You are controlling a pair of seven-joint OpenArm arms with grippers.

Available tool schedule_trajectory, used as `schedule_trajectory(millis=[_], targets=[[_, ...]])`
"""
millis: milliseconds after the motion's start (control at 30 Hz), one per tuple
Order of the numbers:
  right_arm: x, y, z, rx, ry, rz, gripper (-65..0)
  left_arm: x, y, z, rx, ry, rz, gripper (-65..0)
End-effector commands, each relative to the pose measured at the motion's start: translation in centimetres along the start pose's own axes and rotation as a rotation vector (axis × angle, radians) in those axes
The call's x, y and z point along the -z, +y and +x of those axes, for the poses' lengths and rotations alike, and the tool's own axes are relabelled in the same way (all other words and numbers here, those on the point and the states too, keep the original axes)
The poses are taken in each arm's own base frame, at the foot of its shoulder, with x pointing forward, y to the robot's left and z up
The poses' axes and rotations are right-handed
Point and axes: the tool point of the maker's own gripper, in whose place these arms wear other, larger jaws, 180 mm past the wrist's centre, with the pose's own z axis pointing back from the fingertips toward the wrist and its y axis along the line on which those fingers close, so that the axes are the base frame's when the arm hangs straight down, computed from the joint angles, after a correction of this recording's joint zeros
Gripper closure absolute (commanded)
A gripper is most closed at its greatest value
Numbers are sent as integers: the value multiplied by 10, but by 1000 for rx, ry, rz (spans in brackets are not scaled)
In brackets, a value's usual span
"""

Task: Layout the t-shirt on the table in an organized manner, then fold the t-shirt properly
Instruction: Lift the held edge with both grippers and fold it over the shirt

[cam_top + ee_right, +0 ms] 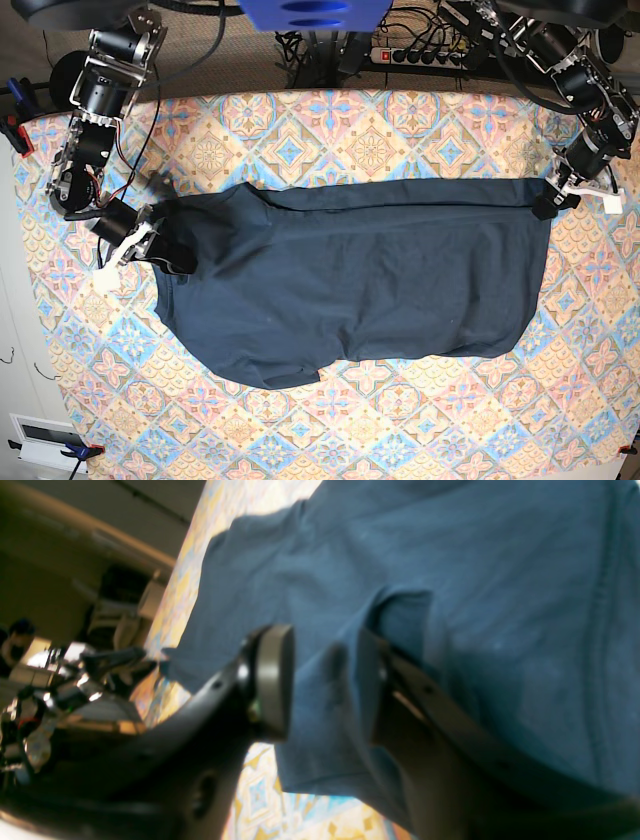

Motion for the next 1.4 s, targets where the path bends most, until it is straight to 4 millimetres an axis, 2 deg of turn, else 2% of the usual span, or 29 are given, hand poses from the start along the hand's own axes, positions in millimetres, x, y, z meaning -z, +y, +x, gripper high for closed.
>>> schedule_trajectory(millis=[0, 133, 267, 433, 533, 600, 733, 800, 1000, 1367], targets=[[-10, 3, 24, -37, -64, 1, -236, -6, -7, 17, 23, -43, -21, -379], [-19, -3, 29, -29, -91, -19, -240, -22, 3, 23, -27, -89, -33, -392], [-37, -17, 12, -1, -53, -67, -240, -45, 12, 30, -88, -126, -53, -392], [-47, -13, -15, -14, 9, -88, -240, -65, 32, 27, -78, -115, 8, -392], [-51, -12, -33, -9, 48, -96, -240, -59, 33, 15, -63, -65, 19, -392], [-47, -8, -45, -6, 85, -83, -240, -56, 31, 16, -46, -46, 20, -393], [-39, -2, -54, -16, 132, -59, -240, -44, 19, 15, -51, -42, -15, -393], [-39, -2, -55, -16, 135, -58, -240, -35, 14, 10, -48, -25, -19, -393], [-40, -2, -52, -25, 132, -61, -240, -16, 17, -7, -59, 6, 33, -393], [-41, -2, -53, -25, 136, -61, -240, -16, 25, -7, -52, -9, 75, -393]])
